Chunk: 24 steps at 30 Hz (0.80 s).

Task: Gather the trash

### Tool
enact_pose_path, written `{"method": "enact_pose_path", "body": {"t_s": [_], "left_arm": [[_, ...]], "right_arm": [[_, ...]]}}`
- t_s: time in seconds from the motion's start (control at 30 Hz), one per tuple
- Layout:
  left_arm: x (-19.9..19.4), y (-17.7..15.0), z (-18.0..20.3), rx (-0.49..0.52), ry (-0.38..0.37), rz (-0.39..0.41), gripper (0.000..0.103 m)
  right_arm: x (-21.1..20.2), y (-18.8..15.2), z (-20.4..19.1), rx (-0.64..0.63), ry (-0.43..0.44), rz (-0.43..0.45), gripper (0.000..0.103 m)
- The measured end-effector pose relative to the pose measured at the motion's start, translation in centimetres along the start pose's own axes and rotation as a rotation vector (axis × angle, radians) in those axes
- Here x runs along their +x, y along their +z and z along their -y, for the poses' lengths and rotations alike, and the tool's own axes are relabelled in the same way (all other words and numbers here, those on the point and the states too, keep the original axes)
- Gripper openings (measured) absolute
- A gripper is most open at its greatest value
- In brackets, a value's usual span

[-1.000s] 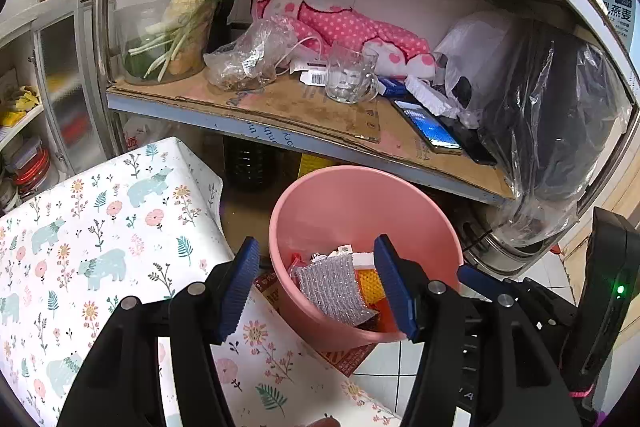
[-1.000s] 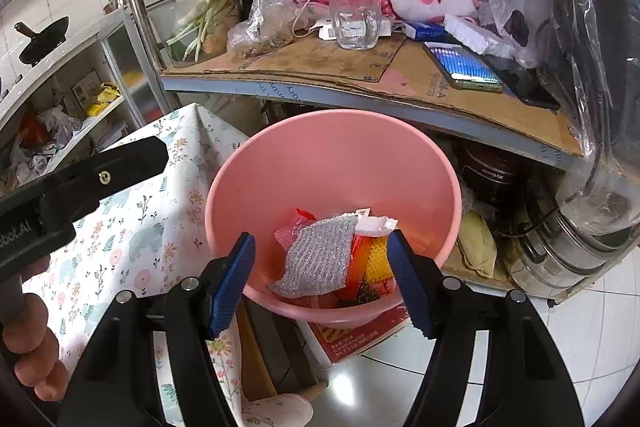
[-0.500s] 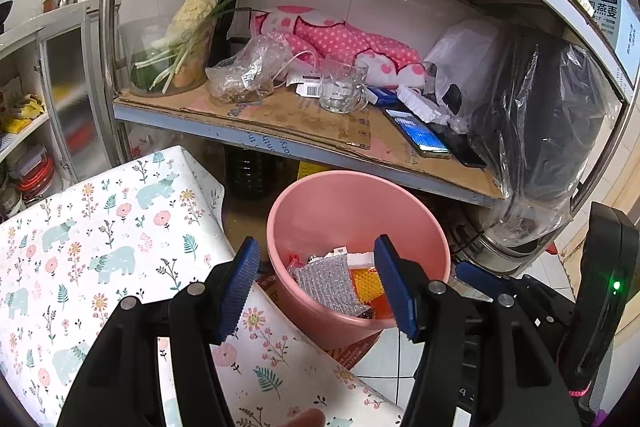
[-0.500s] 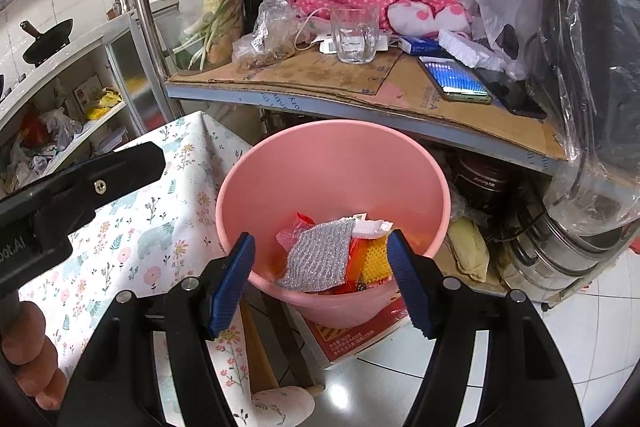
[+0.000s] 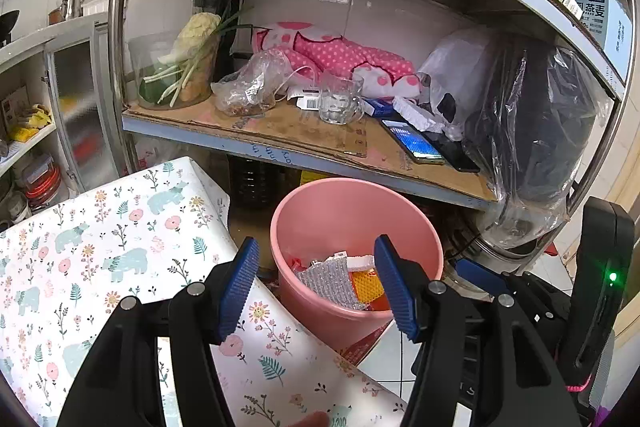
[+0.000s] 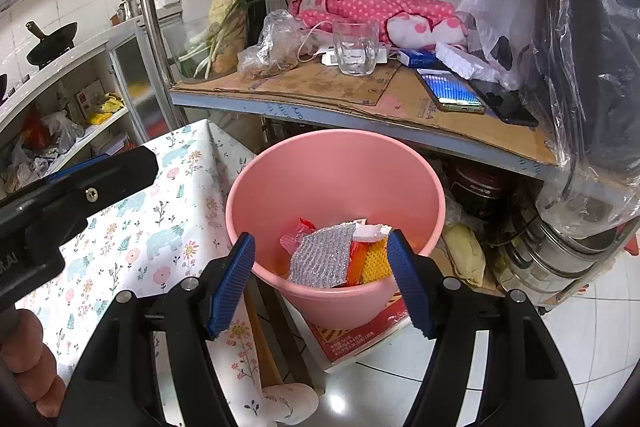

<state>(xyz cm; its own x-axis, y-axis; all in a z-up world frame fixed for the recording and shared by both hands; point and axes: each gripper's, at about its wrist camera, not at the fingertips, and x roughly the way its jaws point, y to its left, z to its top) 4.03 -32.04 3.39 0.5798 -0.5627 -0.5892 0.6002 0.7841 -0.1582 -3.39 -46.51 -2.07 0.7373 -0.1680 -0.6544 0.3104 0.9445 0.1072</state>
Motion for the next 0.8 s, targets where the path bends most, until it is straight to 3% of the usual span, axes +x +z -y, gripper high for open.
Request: {"method": "enact_pose_path", "body": {"t_s": [0.8], "left_arm": [[-0.91, -0.54, -0.25, -0.003, 0.018, 0.015, 0.059]], "right_arm": [[-0.29, -0.18, -0.56, -0.01, -0.003, -0.005, 0.069]]}}
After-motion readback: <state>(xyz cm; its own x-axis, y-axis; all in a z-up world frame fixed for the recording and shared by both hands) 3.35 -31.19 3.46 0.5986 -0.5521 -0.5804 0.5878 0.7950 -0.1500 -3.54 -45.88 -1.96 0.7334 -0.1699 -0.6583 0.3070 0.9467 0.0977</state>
